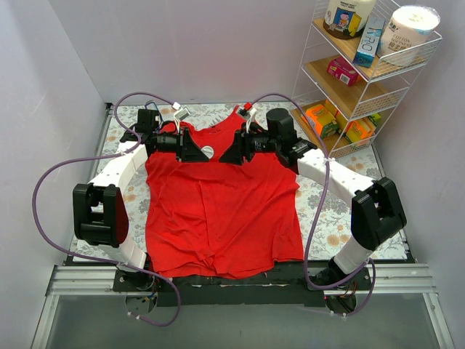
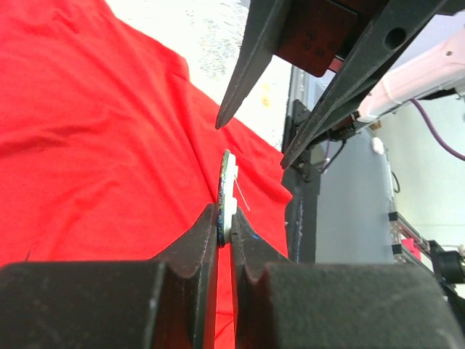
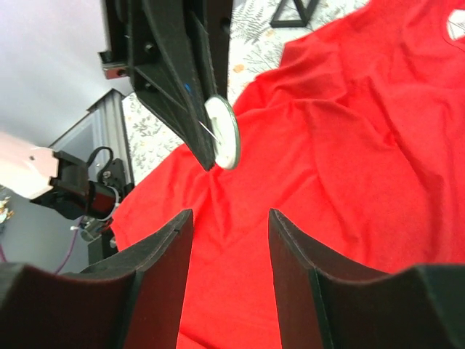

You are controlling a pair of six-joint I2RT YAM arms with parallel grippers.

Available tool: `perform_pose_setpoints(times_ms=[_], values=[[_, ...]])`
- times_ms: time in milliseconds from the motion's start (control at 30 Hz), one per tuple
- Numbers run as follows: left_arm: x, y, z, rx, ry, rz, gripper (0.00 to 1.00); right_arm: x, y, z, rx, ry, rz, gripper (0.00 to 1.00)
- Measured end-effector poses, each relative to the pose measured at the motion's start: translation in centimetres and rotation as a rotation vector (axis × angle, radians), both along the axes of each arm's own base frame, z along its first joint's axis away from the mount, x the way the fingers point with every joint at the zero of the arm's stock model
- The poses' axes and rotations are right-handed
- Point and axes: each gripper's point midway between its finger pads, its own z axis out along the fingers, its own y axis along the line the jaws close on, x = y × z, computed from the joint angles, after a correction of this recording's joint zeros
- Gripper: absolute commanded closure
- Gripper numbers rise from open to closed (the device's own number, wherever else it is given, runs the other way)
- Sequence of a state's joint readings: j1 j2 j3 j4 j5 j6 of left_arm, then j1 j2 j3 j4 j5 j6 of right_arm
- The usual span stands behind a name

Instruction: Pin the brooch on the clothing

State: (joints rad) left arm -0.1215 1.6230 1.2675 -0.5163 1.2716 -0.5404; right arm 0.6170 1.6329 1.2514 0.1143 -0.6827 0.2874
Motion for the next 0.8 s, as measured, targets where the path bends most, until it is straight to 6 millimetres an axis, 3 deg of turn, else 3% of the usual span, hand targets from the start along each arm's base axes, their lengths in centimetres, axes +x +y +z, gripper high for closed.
perform_pose_setpoints(times_ms=[400, 700, 800], values=[[-2.3, -2.2, 1.0, -0.056, 0.019, -0.113, 1.00, -1.2, 0.8, 3.7, 0.081, -0.018, 0.093, 0.55], [-3.0, -3.0, 1.0, -0.058, 0.020, -0.142, 1.00, -1.2, 1.0, 3.8, 0.088, -0.003, 0.106, 0.59], [-3.0, -3.0, 1.0, -0.058, 0.020, -0.144, 1.00, -1.1, 1.2, 3.3, 0.083, 0.008, 0.112, 0.66]])
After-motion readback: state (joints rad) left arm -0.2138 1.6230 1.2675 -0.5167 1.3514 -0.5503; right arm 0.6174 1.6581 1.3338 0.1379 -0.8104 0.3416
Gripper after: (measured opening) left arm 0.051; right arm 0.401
